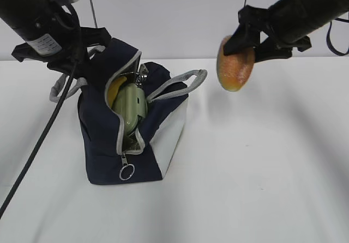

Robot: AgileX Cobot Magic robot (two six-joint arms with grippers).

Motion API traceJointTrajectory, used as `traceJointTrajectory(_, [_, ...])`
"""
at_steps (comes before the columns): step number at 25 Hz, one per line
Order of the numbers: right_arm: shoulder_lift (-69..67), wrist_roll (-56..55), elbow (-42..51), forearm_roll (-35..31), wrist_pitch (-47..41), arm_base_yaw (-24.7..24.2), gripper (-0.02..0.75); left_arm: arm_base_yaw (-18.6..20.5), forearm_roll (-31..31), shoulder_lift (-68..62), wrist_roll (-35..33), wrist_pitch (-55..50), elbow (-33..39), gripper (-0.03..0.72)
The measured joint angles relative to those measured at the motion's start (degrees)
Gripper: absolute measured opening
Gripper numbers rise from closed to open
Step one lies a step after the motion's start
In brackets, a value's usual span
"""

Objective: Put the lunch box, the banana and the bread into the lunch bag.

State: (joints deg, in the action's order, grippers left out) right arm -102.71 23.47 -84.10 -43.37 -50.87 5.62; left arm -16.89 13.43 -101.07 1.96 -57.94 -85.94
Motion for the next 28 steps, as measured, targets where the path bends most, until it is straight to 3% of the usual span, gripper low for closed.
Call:
traceJointTrajectory(5, [0.0,4.0,-0.48,-11.28,-1.07,4.04,0.469,0.0,-0.05,0.0,0.0,0.0,0.0,0.0])
traceJointTrajectory(13, [-5.05,4.62,-0.48,-15.56,3.64,13.32,0.469,0.0,0.0,0.0,0.0,0.1,0.0,0.0])
traceJointTrajectory(20, [-11.63,5.79,-2.33,-21.9,4.91,14.9,0.469,0.0,0.07,0.0,0.0,0.1,0.0,0.0])
traceJointTrajectory(26, [-14.69,6.12,-6.67,-23.13,3.58,15.72,0.473,0.0,0.07,0.0,0.0,0.15,0.0,0.0])
traceJointTrajectory(28, [-15.55,6.12,-7.49,-23.13,2.74,15.72,0.508,0.0,0.07,0.0,0.0,0.15,0.0,0.0])
